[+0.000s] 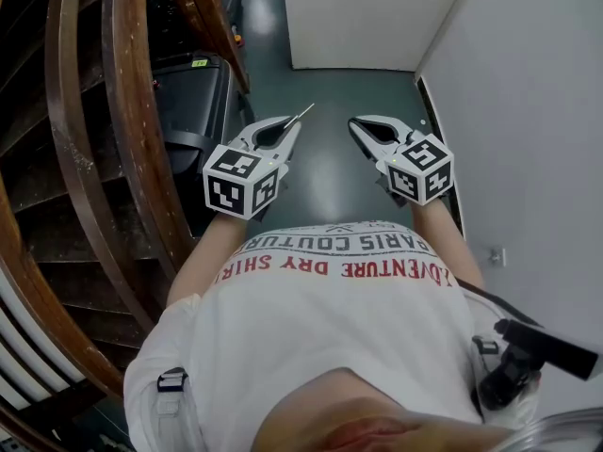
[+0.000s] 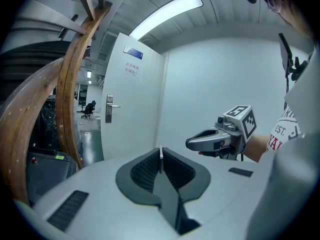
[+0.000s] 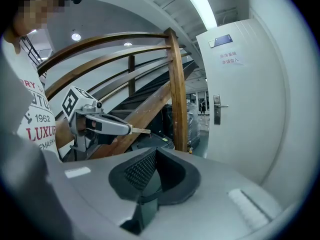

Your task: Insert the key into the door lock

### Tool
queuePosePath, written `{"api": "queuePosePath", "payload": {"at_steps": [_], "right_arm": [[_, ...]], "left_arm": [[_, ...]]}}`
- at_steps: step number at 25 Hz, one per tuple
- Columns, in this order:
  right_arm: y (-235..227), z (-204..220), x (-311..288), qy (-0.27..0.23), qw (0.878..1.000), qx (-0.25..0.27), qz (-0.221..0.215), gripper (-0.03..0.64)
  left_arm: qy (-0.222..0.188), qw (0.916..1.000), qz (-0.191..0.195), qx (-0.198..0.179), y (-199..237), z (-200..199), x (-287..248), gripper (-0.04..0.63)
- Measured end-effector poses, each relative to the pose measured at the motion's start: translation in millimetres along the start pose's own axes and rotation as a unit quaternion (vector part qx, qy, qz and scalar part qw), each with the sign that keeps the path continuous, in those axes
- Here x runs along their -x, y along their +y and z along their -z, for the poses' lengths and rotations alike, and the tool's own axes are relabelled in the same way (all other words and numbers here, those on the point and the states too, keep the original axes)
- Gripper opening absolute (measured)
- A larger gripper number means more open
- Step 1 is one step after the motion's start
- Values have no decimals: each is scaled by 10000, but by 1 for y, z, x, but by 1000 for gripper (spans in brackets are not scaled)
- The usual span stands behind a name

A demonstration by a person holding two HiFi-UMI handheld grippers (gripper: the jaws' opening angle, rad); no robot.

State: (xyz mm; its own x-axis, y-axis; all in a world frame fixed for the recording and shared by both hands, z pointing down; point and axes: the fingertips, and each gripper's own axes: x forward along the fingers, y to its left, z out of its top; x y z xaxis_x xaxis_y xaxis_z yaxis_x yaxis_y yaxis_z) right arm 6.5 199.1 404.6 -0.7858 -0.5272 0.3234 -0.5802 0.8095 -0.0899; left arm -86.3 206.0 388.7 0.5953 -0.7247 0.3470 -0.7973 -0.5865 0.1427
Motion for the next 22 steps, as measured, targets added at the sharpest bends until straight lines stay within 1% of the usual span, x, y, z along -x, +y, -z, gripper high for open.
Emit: {"api": "queuePosePath", "payload": {"at_steps": [5,11,17,22], "right_arm": [[-3,3,2,40,10000,12,52,2],[-25,9,-19,142,9998,-123,119,2],[-77,8,-35,83,9995,-219,214,2],[-141,3,-76,94,9996,-242,108,2]], "left_arm": [[-37,10000,41,21,-2,0,-2,21],[36,9998,122,179,23,5,-27,21],[30,9997,163,182,42,-6,-71,21],[94,9995,67,300,84,-16,-131,21]]}}
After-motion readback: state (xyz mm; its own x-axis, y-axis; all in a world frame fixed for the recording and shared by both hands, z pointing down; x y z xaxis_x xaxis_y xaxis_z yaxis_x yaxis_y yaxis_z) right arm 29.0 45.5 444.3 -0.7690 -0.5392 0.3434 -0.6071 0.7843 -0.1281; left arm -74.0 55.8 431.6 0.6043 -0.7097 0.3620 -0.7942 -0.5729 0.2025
